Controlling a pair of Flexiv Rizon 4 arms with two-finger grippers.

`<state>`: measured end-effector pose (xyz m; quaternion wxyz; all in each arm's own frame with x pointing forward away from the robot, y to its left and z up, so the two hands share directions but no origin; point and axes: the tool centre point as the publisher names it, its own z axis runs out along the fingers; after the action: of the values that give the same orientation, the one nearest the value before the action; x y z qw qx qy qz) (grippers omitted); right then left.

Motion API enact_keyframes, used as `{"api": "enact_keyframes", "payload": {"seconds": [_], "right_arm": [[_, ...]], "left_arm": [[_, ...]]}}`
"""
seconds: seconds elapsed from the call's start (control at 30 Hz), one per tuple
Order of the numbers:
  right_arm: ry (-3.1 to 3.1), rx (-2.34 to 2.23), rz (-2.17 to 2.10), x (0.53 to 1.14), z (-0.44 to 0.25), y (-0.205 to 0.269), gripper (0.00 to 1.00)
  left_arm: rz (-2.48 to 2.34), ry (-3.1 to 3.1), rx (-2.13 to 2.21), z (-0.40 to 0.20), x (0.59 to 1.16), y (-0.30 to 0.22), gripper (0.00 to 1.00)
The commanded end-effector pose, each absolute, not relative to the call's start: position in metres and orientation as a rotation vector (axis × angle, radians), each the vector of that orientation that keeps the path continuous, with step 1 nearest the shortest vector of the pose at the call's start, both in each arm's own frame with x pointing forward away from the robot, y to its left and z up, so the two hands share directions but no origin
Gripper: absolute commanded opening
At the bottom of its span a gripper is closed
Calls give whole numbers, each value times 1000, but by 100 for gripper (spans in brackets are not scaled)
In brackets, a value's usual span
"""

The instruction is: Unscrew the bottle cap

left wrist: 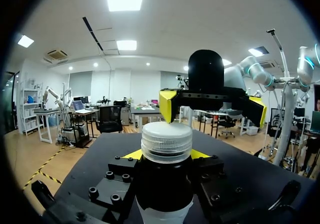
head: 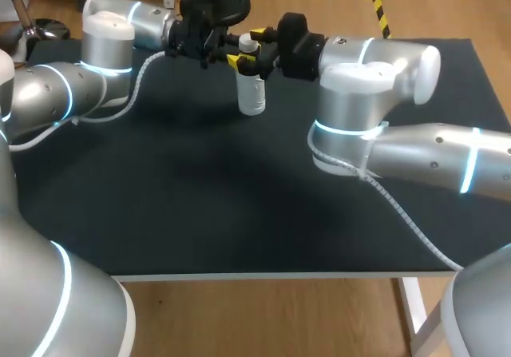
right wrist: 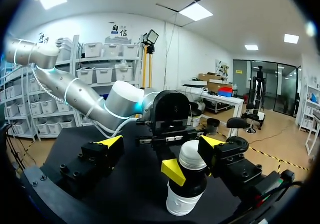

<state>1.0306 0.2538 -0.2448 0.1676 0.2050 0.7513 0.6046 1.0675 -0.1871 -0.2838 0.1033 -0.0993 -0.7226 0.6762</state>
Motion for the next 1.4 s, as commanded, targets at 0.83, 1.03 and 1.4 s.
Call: {"api": "enact_keyframes", "payload": {"seconds": [0.83, 1.03, 1.4], "right_arm": [[2113, 612, 1701, 1058, -247, 251, 100], [2116, 620, 1703, 1060, -249, 251, 100], [2120, 631, 1722, 1064, -255, 251, 35]], "left_arm": [[1995, -2123, -302, -282, 1071, -188, 0], [1995, -2123, -302, -282, 1071, -188, 0], [1995, -2123, -302, -282, 1071, -188, 0]]}}
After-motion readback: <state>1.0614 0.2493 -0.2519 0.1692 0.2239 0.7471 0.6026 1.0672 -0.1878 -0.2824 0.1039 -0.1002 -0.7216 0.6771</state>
